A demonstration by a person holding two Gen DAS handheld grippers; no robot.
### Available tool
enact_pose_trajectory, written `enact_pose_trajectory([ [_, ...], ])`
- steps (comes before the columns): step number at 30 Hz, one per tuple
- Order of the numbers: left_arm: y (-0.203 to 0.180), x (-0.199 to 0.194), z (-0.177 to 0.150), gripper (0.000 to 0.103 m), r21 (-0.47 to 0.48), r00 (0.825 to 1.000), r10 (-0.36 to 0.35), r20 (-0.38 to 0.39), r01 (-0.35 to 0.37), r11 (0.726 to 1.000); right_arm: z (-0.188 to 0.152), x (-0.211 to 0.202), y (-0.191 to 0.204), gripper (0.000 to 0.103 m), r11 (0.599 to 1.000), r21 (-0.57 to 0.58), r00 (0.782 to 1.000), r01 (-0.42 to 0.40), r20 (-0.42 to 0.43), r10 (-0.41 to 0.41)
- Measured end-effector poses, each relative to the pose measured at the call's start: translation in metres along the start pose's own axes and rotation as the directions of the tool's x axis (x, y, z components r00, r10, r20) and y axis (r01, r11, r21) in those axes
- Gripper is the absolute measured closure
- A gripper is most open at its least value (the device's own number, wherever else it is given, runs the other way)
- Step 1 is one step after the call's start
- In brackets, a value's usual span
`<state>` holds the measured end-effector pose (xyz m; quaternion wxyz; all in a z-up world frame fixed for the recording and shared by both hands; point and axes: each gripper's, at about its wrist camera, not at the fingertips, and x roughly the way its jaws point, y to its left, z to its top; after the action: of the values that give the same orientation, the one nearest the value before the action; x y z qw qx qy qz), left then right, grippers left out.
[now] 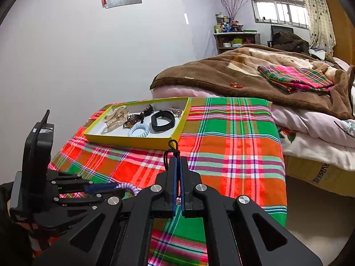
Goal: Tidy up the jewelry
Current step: 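Grasp the black H-charm hair tie with the right tool while the left tool grasps the lavender coil tie, then carry both hair ties into the box and open both tools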
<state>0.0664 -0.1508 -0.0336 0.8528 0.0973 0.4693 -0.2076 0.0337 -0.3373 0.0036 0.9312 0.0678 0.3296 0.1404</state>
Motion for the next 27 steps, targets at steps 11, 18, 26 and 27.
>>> enact_pose_trajectory([
  [11, 0.008, -0.017, 0.001, 0.093, -0.037, 0.998, -0.048, 0.044, 0.05, 0.998, 0.002, -0.006, 0.009, 0.101, 1.0, -0.011, 1.0, 0.005, 0.01, -0.004],
  [18, 0.021, -0.031, 0.003, 0.093, -0.066, 0.995, -0.052, 0.079, 0.058, 0.996, 0.007, -0.006, 0.017, 0.101, 1.0, -0.018, 1.0, 0.009, 0.017, -0.008],
  [26, 0.043, -0.044, 0.009, 0.093, -0.096, 0.993, -0.041, 0.112, 0.052, 0.994, 0.019, -0.007, 0.028, 0.101, 0.999, -0.034, 0.999, 0.01, 0.036, -0.008],
  [27, 0.047, -0.046, 0.01, 0.093, -0.102, 0.992, -0.036, 0.117, 0.048, 0.994, 0.02, -0.006, 0.03, 0.101, 0.999, -0.036, 0.999, 0.01, 0.037, -0.009],
])
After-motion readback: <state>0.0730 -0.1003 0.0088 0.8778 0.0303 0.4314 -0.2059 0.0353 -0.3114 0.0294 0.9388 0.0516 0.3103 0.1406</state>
